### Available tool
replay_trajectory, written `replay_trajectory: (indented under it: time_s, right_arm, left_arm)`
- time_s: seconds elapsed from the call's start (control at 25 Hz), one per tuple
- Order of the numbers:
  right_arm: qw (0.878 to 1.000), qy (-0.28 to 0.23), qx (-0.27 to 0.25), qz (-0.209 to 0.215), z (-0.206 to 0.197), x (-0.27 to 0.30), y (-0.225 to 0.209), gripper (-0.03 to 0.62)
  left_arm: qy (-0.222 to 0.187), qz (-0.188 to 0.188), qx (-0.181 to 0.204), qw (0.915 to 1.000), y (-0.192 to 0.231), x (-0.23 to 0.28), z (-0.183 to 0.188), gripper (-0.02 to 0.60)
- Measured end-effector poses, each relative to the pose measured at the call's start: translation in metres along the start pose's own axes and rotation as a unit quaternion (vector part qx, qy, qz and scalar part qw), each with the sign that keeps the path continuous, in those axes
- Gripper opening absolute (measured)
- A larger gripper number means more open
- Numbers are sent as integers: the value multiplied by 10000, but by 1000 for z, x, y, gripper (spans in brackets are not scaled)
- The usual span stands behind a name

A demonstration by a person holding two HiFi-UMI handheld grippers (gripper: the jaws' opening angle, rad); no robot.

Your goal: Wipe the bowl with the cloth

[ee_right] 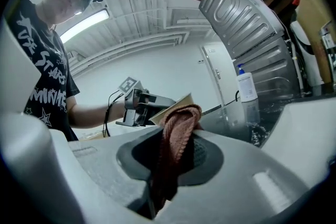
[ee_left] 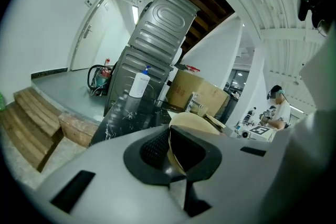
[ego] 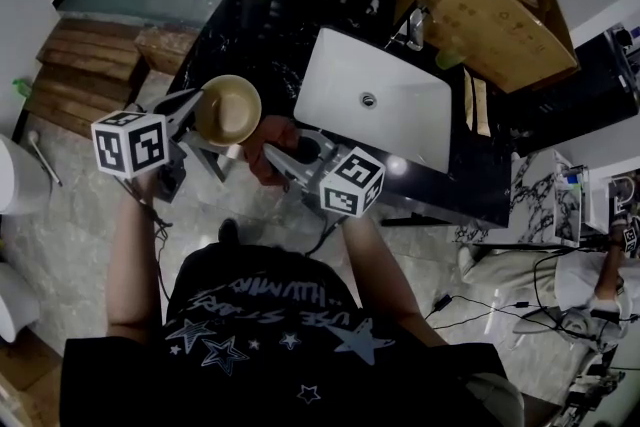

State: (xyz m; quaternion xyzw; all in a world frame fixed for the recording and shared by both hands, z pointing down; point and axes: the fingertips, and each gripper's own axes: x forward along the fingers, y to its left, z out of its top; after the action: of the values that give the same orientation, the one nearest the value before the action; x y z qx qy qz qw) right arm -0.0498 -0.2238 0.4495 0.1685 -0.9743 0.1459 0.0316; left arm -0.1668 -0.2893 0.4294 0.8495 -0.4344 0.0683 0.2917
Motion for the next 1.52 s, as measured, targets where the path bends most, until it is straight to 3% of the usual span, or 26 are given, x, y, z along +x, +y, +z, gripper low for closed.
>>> replay_trajectory:
  time_s: [0.4,0.64,0.88,1.12,1.52]
  right_arm:
    - [9951,-135,264,-946,12,2,-43,67]
    - [9931,-123,364,-1110,13,9,-56,67]
    - [9857,-130,379,-1637,16,-3,-86,67]
    - [9769,-207,401,-2087,28,-23,-120,67]
    - [9689,-4,547,-2413,27,-38,-141,67]
  left_arm:
    - [-28,-422,-162,9990,-24,2,-11,17]
    - [-46,-526,-157,9985,-25,8,-6,17]
    - [56,-277,-327,9991,0,23,-6,17]
    - [430,-66,-308,9986,22,52,-12,18]
    - [876,57,-309,9957,36,89,-19,18]
